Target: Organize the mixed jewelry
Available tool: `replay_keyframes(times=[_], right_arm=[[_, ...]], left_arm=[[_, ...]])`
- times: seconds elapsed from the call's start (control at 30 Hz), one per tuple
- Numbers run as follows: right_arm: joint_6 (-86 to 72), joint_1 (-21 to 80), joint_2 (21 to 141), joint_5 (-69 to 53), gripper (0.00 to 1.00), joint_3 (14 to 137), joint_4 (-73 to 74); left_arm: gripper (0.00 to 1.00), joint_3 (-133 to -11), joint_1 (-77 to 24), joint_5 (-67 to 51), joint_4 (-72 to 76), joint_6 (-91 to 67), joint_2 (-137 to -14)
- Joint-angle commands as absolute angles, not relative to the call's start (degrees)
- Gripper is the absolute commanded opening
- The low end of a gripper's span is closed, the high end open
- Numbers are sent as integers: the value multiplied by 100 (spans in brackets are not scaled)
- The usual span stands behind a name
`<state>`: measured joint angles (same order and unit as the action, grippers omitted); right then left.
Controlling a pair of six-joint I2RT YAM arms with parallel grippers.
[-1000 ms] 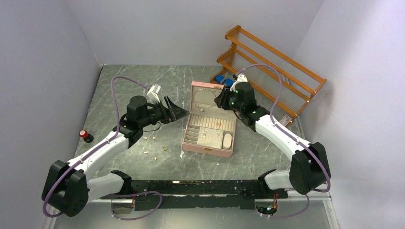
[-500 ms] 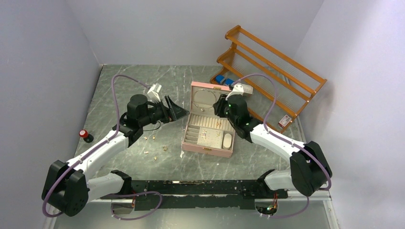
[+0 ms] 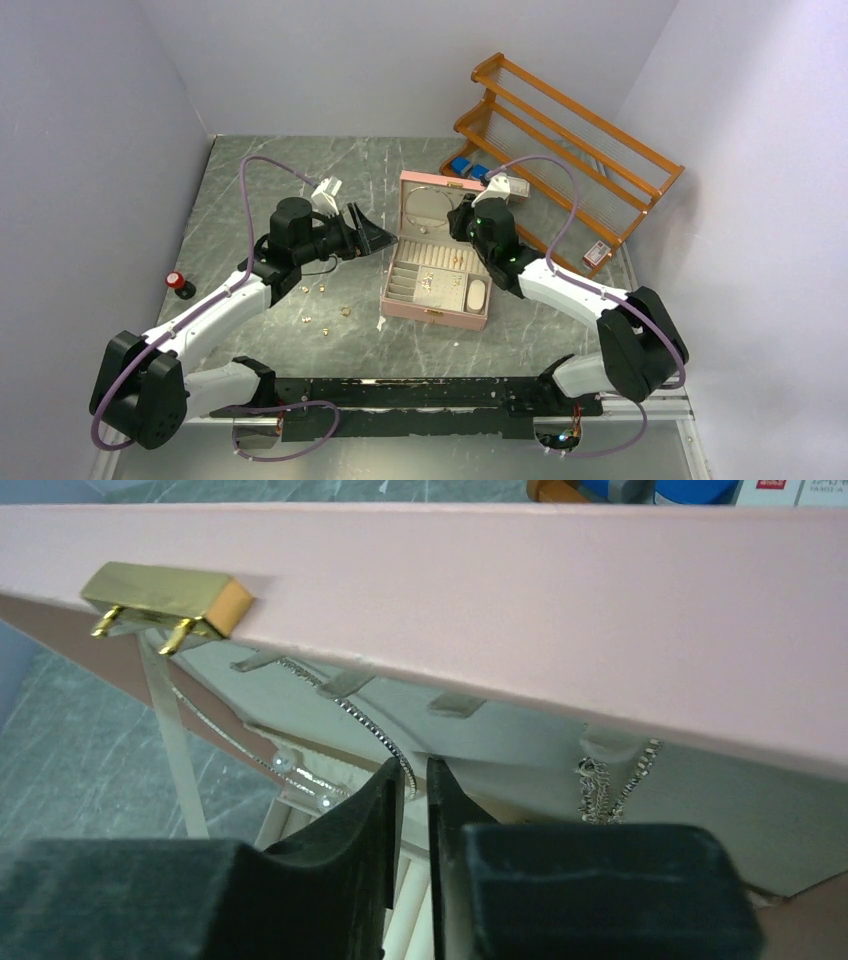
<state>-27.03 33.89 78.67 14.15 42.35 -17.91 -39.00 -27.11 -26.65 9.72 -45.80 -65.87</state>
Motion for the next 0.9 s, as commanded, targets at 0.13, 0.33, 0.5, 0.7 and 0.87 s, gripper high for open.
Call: replay_keyframes(times=[0.13,0.33,0.5,0.7,0.87], right_arm=[[-2825,3429,7758,1823,6,4309,-1928],[-2672,3435,7533,1740,4,4421,-1666],[-2554,3449,7383,1583,3,4386,-1607],[-2542,3478,7232,1593,3,4324,-1566],[-2551,3478,7163,1652,3,4316,-1618]], left_arm=[[79,-4180,-2750,-2621,826,-4325,-6567],[79,-4149,-2751,-2615,896,-4351,-6582],[79,-4119,-2751,-2611,918,-4377,-6593],[79,-4113,-2751,-2615,940,-4400,-6624],[79,-4104,-2749,-2615,943,-4403,-6610]])
